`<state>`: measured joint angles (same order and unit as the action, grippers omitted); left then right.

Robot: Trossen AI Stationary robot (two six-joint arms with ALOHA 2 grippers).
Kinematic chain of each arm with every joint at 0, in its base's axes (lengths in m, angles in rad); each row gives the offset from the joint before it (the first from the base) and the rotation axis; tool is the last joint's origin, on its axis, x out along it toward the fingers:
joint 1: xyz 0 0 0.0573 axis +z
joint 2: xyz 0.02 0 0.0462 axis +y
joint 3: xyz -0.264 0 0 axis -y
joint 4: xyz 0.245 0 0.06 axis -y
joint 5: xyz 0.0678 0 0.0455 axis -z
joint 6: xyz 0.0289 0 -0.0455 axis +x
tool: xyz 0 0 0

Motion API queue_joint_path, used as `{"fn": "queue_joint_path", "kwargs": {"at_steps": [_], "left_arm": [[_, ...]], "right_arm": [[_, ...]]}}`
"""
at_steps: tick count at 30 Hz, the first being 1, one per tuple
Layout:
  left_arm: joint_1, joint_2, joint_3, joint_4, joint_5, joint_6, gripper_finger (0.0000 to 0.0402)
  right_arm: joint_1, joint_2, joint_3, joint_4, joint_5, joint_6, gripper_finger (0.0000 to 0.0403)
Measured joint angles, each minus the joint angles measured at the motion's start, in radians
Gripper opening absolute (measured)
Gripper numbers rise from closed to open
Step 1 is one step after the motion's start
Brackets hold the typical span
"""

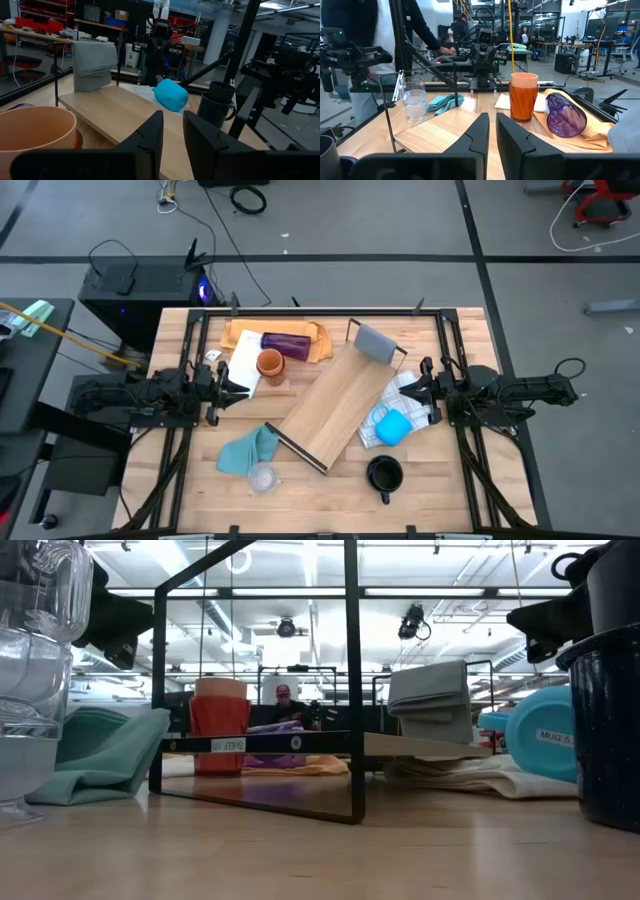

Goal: Stack small to large cups/mugs on shelf

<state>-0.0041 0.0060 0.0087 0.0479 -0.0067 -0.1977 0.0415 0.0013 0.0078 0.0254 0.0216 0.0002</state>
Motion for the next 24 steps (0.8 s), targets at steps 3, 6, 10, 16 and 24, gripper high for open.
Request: {"fn": "queue_joint_path", "kwargs": {"at_steps": [3,6,10,16,24], "left_arm": [[0.0,0.0,0.0,0.0,0.0,0.0,0.0084],[0.0,0.0,0.0,0.0,0.0,0.001,0.0088],[0.0,0.0,0.0,0.0,0.0,0.001,0.0089],[0.0,0.0,0.0,0.0,0.0,0.0,0.0081],[0.0,0.0,0.0,0.0,0.0,0.0,0.0087]], "right_arm": [[0.0,0.0,0.0,0.0,0.0,0.0,0.0041],[0.0,0.0,0.0,0.0,0.0,0.0,0.0041],[0.0,0.0,0.0,0.0,0.0,0.0,0.0041],[0.0,0.0,0.0,0.0,0.0,0.0,0.0041],[0.0,0.0,0.0,0.0,0.0,0.0,0.0041]]}}
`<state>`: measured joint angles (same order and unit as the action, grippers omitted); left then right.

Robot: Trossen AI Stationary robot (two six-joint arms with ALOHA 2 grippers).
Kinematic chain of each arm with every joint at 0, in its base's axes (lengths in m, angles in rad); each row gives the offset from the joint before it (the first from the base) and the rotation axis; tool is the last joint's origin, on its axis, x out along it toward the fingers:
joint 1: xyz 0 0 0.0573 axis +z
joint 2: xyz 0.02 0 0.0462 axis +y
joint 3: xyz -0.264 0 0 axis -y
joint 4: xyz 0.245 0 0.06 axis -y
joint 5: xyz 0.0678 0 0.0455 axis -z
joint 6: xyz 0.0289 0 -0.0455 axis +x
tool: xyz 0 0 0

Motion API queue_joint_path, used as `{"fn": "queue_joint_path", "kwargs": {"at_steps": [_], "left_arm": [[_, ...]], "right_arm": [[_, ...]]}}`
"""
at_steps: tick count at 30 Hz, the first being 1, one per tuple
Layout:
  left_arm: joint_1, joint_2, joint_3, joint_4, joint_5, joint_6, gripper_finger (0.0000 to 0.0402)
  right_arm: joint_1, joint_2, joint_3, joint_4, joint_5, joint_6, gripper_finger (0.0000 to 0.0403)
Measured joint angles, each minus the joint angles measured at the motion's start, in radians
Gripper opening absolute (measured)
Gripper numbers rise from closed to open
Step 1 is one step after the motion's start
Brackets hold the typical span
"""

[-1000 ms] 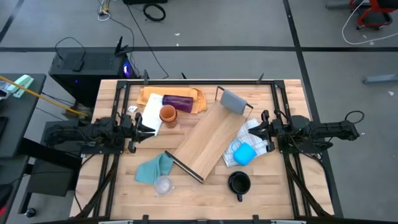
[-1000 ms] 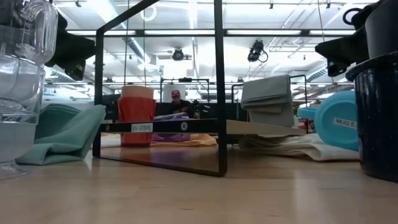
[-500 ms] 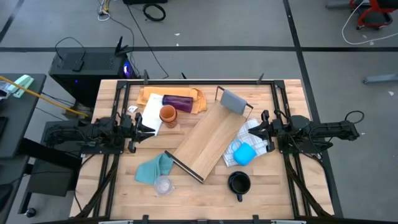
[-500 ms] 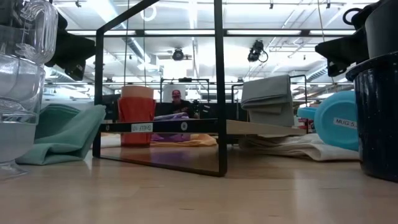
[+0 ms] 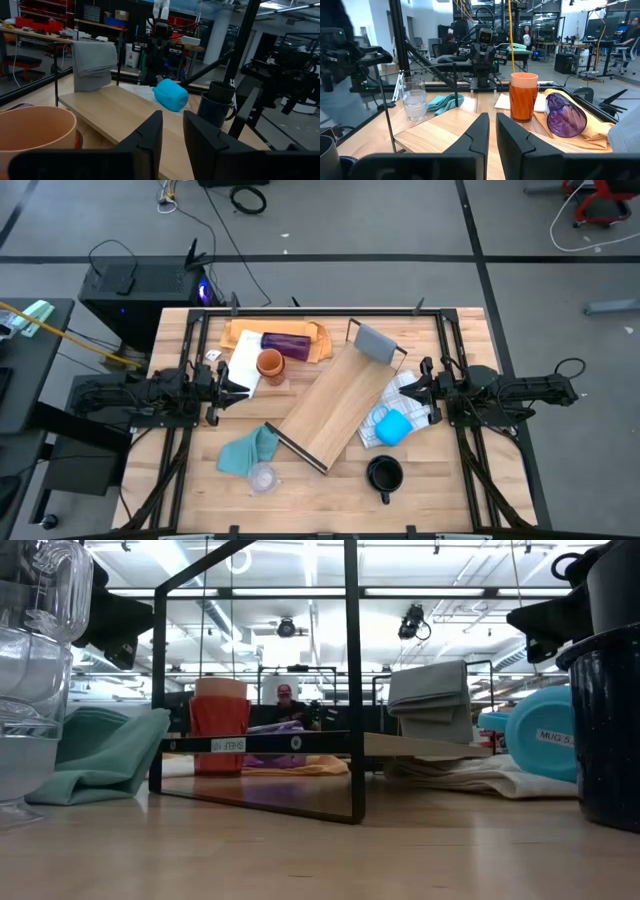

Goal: Stack small to large cups/mugs on shelf

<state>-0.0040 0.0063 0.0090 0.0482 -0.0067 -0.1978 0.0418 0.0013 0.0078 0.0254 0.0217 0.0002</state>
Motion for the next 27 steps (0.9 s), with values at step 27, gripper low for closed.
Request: {"fn": "queue_joint_path", "kwargs": {"at_steps": [27], "left_arm": [[0.0,0.0,0.0,0.0,0.0,0.0,0.0085]], "right_arm": [[0.0,0.0,0.0,0.0,0.0,0.0,0.0041]]}}
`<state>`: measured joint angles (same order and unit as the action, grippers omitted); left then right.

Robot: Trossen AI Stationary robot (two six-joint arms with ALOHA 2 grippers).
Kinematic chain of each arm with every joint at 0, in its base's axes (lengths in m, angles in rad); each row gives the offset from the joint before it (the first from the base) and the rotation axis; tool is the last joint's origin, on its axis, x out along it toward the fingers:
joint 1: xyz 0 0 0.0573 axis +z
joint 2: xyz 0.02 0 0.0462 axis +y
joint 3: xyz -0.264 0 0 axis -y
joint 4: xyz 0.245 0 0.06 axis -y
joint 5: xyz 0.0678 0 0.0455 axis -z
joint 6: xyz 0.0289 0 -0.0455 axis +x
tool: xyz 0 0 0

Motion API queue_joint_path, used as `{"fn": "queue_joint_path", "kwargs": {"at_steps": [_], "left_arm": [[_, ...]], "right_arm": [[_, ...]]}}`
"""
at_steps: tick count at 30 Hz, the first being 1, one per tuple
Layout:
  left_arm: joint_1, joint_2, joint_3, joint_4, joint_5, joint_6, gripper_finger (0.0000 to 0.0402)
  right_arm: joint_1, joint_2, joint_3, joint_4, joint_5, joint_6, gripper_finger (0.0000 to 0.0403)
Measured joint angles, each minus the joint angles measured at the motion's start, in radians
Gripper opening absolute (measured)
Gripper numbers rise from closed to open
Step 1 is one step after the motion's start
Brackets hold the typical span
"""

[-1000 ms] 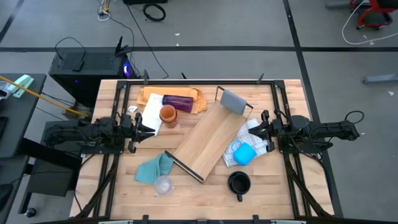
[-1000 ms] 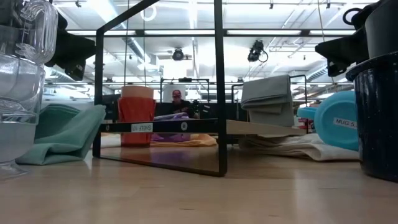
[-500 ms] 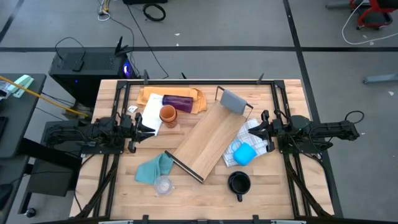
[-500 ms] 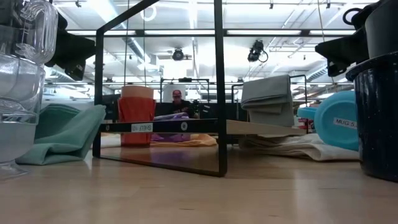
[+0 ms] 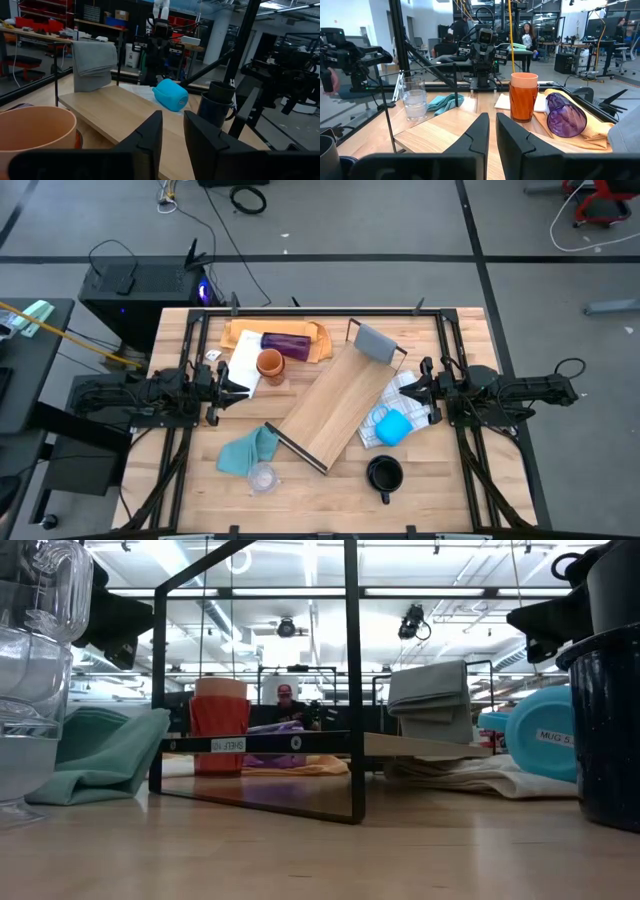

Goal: Stack small to large cups/mugs on shelf

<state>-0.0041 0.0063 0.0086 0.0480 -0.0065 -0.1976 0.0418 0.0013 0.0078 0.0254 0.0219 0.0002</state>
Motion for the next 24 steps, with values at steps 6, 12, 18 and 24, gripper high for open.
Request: {"fn": "queue_joint_path", "kwargs": {"at_steps": [6,12,18,24], "left_arm": [[0.0,0.0,0.0,0.0,0.0,0.0,0.008],[0.0,0.0,0.0,0.0,0.0,0.0,0.0087],[0.0,0.0,0.0,0.0,0.0,0.0,0.0087],[0.0,0.0,0.0,0.0,0.0,0.0,0.008]], "right_arm": [[0.0,0.0,0.0,0.0,0.0,0.0,0.0041],[0.0,0.0,0.0,0.0,0.0,0.0,0.0041],[0.0,0.0,0.0,0.0,0.0,0.0,0.0041],[0.0,0.0,0.0,0.0,0.0,0.0,0.0041]]}}
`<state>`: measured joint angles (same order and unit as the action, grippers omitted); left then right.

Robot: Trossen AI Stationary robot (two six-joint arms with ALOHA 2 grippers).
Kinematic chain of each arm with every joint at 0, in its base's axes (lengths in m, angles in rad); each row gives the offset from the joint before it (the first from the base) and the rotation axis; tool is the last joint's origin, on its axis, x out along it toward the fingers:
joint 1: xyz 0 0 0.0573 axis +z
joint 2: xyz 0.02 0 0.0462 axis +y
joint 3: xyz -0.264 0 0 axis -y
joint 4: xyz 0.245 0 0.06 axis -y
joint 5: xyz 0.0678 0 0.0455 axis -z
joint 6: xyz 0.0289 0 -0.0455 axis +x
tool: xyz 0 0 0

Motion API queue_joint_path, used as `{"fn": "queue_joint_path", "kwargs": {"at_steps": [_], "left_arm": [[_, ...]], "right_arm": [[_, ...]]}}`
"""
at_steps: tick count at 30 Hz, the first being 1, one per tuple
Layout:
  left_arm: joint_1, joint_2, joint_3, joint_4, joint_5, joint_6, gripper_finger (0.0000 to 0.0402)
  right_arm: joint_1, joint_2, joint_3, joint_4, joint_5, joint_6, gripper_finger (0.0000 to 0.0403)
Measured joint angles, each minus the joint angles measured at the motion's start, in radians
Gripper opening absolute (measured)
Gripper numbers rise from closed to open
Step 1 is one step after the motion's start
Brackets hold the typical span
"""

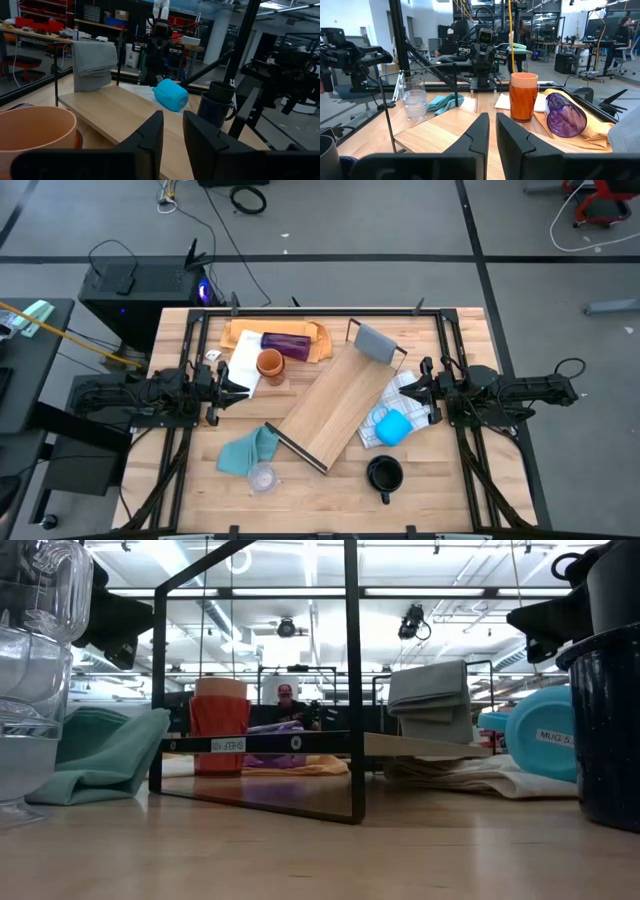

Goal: Stack small to large cups/mugs on shelf

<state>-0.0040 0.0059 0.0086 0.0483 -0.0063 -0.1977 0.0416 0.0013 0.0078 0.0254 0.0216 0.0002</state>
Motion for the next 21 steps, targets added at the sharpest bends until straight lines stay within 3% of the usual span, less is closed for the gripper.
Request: {"fn": "queue_joint_path", "kwargs": {"at_steps": [21], "left_arm": [[0.0,0.0,0.0,0.0,0.0,0.026,0.0082]], "right_arm": [[0.0,0.0,0.0,0.0,0.0,0.0,0.0041]]}}
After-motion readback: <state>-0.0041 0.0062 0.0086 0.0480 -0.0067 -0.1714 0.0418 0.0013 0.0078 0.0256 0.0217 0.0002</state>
